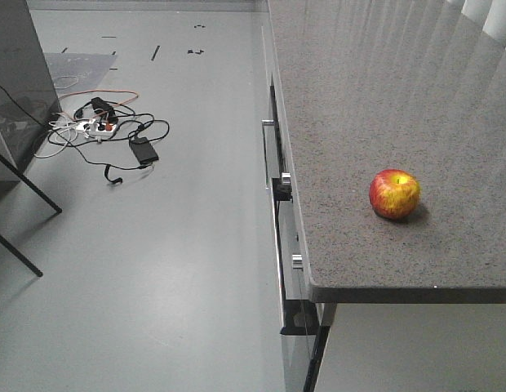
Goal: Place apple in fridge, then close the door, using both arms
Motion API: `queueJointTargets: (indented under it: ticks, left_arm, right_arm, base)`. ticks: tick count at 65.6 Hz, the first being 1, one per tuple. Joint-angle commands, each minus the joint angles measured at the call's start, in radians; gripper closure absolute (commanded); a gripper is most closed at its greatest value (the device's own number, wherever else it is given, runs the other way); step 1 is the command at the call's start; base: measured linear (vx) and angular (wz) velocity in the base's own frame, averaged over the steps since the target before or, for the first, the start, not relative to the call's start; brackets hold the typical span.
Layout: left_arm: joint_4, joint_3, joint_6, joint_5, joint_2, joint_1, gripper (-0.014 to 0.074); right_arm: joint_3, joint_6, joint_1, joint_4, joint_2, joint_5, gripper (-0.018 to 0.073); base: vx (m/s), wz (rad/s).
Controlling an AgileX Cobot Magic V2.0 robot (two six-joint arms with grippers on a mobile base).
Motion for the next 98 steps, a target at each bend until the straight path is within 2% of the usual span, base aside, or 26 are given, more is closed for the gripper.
queueJointTargets:
  ticks: [1,7,12,20,33,49,79,98]
  left_arm:
    - [-0.004,0.015,-0.002,-0.069,-0.016,0.0,0.0604]
    - [-0.004,0.015,-0.002,-0.069,-0.016,0.0,0.0604]
    - [-0.004,0.015,-0.002,-0.069,-0.016,0.0,0.0604]
    - [-0.004,0.015,-0.002,-0.069,-0.016,0.0,0.0604]
    - [-0.004,0.015,-0.002,-0.069,-0.016,0.0,0.0604]
    - [-0.004,0.015,-0.002,-0.069,-0.016,0.0,0.0604]
    - [-0.004,0.015,-0.002,-0.069,-0.016,0.0,0.0604]
    - [-0.004,0.015,-0.002,-0.069,-0.016,0.0,0.0604]
  right_arm:
    - [-0.119,-0.102,-0.006,0.044,0.073,-0.028,0.022]
    - [-0.175,-0.129,-0.006,0.066,0.127,-0.057,0.0048]
    - [-0.186,-0.129,-0.006,0.066,0.147,-0.1,-0.0056]
    - [-0.183,-0.164,-0.006,0.063,0.172,-0.131,-0.0136]
    - [-0.271,-0.27,-0.006,0.077,0.288,-0.051,-0.0127]
    - [-0.512,-0.357,-0.006,0.079,0.619,0.125,-0.0114]
    - [-0.872,-0.358,-0.006,0.113,1.255,0.253,-0.0098]
    - [-0.991,-0.345,-0.006,0.123,1.475,0.278,-0.0091]
  base:
    - [0.0,0.0]
    - [0.0,0.0]
    - [0.0,0.0]
    - [0.0,0.0]
    - [0.0,0.0]
    - [0.0,0.0]
    - [0.0,0.0]
    - [0.0,0.0]
